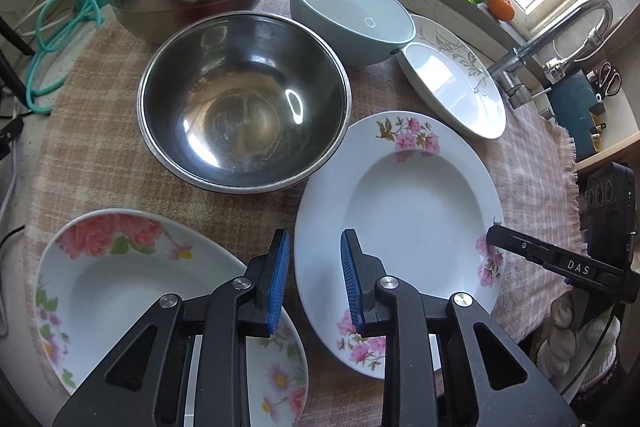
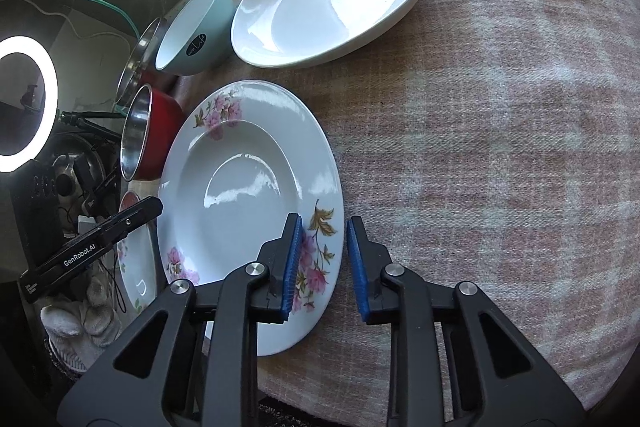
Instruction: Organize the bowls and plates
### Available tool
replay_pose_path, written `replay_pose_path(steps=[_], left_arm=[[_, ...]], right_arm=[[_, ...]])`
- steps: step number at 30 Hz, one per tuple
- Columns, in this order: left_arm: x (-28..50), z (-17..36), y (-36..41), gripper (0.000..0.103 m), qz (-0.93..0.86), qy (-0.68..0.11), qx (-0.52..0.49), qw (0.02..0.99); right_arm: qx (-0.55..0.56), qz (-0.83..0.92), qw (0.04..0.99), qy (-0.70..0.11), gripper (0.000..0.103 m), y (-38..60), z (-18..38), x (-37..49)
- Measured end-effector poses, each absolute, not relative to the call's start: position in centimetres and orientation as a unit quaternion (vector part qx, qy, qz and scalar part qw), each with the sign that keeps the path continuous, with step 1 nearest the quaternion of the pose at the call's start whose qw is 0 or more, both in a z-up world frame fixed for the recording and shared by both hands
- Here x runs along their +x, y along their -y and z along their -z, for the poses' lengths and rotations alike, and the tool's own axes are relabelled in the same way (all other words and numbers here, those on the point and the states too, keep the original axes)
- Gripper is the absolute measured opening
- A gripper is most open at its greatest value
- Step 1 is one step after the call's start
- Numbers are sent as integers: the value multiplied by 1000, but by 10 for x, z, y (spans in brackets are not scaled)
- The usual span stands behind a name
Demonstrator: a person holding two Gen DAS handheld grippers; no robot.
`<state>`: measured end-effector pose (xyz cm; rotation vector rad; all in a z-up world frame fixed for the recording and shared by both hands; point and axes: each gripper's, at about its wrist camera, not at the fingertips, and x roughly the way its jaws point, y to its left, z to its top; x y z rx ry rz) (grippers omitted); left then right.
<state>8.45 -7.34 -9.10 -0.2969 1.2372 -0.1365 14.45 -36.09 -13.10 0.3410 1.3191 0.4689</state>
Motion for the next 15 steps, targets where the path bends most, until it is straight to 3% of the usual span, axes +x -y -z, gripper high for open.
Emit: replay_pose_path(steps=[15], left_arm=[[83,96,89,21,55,-588,-125,797]], right_arm=[[139,-228,744,-612,22,361,131,144]])
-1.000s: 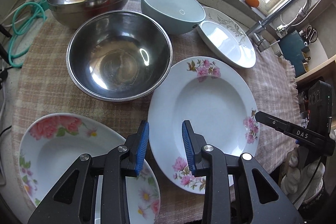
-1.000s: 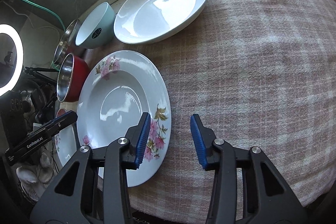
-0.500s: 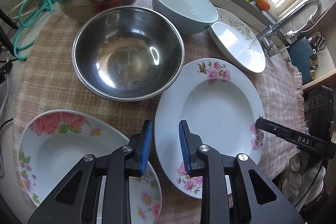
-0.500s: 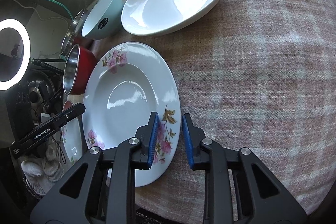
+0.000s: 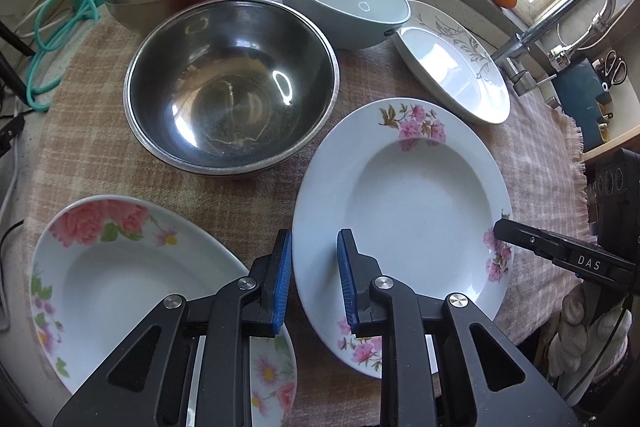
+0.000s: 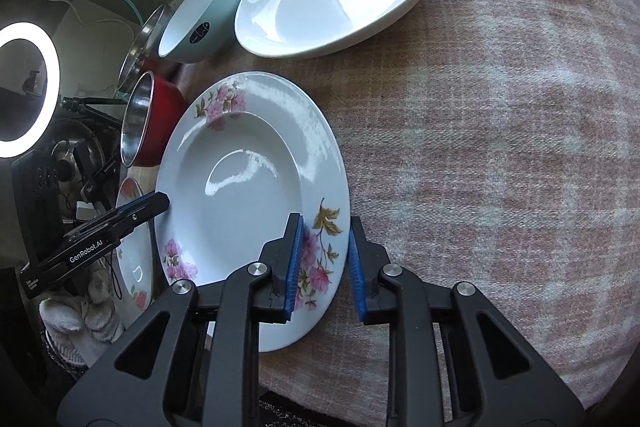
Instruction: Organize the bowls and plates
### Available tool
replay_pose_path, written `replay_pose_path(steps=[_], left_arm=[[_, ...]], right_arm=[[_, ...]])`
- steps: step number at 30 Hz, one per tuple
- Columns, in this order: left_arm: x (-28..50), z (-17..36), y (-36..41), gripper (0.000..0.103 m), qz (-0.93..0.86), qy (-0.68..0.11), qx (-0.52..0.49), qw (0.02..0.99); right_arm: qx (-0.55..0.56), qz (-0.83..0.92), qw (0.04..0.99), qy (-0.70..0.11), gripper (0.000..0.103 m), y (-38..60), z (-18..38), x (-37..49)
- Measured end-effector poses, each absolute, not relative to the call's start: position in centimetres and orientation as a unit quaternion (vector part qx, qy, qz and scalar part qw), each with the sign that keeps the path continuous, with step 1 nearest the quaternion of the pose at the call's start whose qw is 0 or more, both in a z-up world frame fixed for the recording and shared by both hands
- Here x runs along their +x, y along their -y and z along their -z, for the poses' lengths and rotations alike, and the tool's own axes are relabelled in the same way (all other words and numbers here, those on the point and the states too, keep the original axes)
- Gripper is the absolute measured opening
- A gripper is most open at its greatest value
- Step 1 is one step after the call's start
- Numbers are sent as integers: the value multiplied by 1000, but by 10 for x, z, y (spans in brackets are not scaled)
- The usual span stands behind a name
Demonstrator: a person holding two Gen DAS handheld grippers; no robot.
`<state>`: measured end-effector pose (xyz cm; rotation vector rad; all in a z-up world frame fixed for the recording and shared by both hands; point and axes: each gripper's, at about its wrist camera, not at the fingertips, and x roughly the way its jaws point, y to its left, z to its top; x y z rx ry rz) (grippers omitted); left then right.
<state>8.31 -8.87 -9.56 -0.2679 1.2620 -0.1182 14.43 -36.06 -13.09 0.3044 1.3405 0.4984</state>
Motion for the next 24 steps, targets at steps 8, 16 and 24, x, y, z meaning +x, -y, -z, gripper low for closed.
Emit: replay_pose_path(steps=[8,16,24], left_arm=[[78,96,108,21,69,-590,-119,796],[71,97,123,21,79,-592,-114,794],[67,98,127,21,81,-592,-108,795]], right_arm=[[142,-217,743,-616,23,386,132,134],[142,-211,745,-617,23,407,131,118],[144,-206,743,-620,23,408,130,110]])
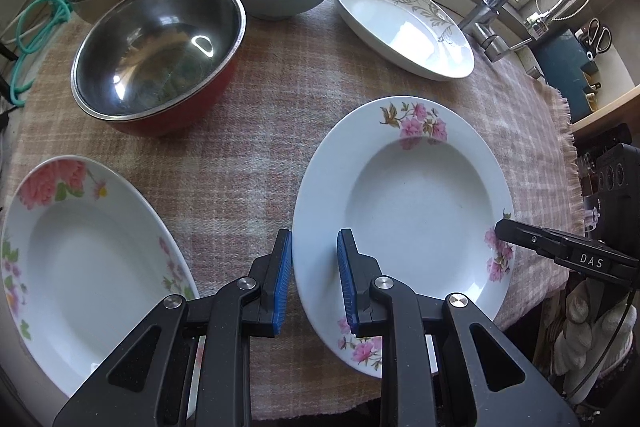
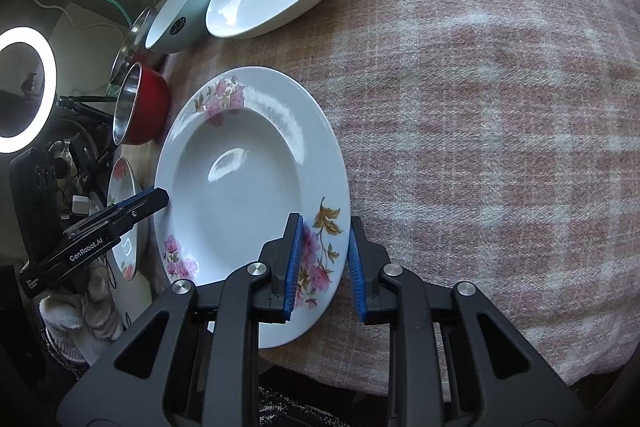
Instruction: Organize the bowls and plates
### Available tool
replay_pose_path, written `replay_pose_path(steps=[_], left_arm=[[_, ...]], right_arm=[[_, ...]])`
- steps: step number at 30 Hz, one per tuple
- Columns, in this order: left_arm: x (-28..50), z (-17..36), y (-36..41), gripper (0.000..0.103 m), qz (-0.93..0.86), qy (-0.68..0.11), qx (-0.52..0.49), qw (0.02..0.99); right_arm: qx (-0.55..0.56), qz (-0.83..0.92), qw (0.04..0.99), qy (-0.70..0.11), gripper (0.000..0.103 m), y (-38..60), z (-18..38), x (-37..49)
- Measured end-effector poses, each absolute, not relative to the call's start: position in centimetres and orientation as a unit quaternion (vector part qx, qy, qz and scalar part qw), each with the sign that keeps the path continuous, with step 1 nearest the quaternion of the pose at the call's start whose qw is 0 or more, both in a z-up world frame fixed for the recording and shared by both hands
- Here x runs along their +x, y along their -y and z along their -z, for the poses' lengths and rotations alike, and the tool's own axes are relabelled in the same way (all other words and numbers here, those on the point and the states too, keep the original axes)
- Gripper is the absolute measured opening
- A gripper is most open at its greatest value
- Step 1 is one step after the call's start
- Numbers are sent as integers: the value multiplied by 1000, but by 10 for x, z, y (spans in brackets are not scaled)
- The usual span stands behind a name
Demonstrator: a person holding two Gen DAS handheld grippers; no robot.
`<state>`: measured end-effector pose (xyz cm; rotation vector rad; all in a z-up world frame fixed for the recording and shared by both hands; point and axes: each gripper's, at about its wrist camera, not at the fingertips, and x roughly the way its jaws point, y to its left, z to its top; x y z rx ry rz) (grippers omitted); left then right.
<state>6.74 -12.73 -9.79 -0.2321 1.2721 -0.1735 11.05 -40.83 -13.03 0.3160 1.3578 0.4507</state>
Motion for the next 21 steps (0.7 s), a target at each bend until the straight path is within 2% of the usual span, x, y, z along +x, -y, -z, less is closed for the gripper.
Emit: replay_pose_path(steps=[21], left_arm=[[67,96,129,21,88,-587,-100,799]], right_arm=[[115,-186,754,-619,24,401,126,104]])
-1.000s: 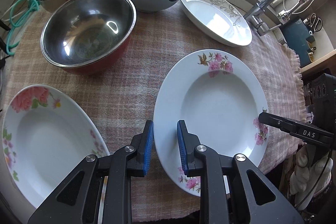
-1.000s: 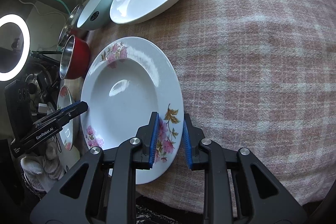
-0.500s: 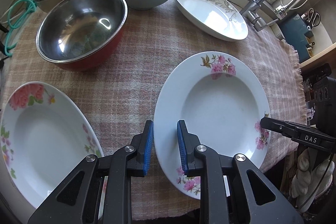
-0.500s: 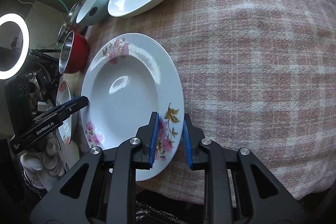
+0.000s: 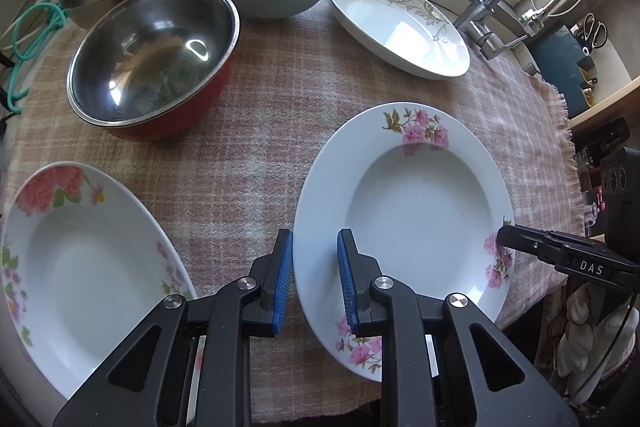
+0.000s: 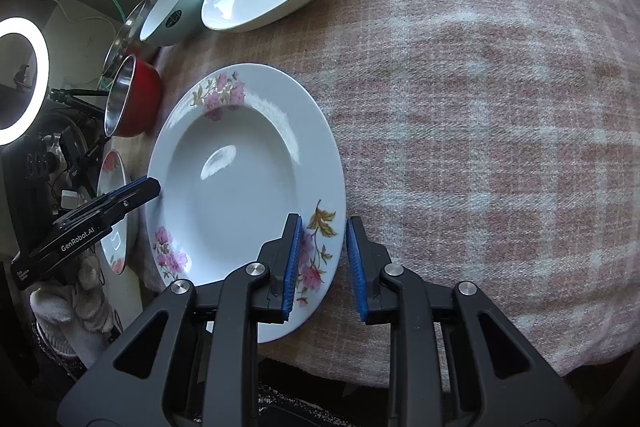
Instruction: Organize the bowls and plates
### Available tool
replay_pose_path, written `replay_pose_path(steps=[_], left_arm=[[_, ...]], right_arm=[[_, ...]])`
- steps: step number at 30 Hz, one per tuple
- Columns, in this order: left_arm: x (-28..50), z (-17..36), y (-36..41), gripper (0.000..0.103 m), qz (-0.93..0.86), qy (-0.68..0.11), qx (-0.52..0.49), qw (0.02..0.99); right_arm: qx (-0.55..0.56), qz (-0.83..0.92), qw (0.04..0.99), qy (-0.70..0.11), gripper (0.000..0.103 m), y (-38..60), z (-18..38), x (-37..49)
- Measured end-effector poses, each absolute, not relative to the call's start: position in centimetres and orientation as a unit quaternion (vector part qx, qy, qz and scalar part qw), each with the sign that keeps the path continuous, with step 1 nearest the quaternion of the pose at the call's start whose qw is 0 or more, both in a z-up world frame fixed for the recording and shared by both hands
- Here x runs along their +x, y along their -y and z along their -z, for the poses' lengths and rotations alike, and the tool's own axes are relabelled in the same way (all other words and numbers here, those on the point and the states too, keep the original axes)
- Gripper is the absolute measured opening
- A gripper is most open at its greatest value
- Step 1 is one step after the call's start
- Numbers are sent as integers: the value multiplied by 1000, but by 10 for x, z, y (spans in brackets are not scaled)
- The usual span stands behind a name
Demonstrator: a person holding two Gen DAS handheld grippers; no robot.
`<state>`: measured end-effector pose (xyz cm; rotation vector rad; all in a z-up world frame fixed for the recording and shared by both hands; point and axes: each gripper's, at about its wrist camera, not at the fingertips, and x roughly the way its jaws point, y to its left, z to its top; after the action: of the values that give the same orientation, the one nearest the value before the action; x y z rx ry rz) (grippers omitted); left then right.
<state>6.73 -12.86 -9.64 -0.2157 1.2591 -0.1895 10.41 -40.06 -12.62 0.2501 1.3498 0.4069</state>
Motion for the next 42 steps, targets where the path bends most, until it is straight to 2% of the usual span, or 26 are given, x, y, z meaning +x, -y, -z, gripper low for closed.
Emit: replay_pose_path(steps=[5,7,9,12,14,21,24,42], left_arm=[[63,87,123,21,75,-573,-92,811],[60,82,118,21,69,-568,-91,815],[58,78,112,21,60,-564,-93,818],[53,72,103,22,41,-558,-91,824],[49,68,96,30,29,-552,-88,829],[33,58,67,33,-11,-540,-93,836],[24,57,49,41,-28,-537,-103,837],[-27,70,-46,41,-112,-541,-181,814]], right_arm=[[90,-178,777,-597,28,399,111,105],[81,-178,786,-586,39,396,104,104],[72,-179,794,-576,44,391,97,104],[56,-190,801,-564,44,380,87,103],[44,-199,805,-557,44,369,81,102],[19,-242,799,-550,47,321,74,99],[16,-263,790,-553,47,298,74,100],[-16,-340,749,-568,47,184,93,96]])
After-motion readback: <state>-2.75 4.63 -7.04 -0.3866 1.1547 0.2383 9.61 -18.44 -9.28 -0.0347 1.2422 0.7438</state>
